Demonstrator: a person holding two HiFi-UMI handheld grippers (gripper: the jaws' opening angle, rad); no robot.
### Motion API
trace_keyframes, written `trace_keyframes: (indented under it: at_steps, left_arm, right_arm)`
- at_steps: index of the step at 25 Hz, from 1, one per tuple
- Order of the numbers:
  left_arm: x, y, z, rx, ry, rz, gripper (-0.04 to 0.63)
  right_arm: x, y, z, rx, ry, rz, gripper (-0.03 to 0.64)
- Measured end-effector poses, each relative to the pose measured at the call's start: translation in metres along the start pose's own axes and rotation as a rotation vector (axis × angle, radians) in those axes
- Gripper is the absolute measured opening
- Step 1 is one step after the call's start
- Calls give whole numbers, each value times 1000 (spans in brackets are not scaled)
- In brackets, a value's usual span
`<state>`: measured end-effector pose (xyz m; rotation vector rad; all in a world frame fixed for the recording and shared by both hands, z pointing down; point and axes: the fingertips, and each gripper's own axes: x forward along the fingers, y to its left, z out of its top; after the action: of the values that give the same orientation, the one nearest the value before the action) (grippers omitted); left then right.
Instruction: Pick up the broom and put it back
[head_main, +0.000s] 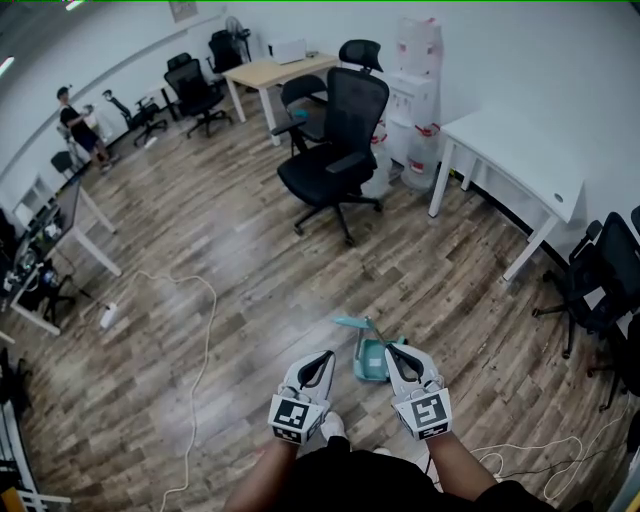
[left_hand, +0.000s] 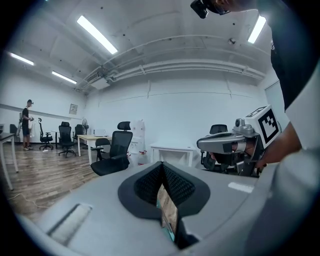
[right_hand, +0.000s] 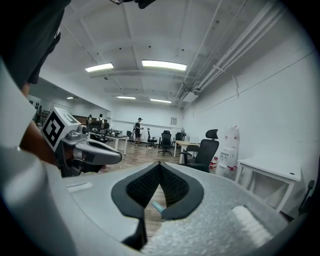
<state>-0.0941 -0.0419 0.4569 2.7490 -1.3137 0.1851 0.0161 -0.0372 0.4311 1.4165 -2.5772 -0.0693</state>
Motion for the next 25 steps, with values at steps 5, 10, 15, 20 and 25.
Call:
trace_keyframes:
  at_steps: [5,10,15,20,25]
  left_arm:
    - [0,21,1,75,10,-58,15]
    - [4,51,-5,61,19,-52,17]
    - [4,61,-18,29,39,-40,16]
    - [14,59,-27,3,70,-46,16]
    - [21,54,-39,-2,102,-44,16]
  right_arm:
    - [23,8,-15,-20,71,-20,3]
    - [37,11,-28,5,111,-41,3]
    - [44,11,-48,26,186,-28,3]
    - [54,8,-65,54,232,3,3]
    - [54,3,-82,58,268,11,3]
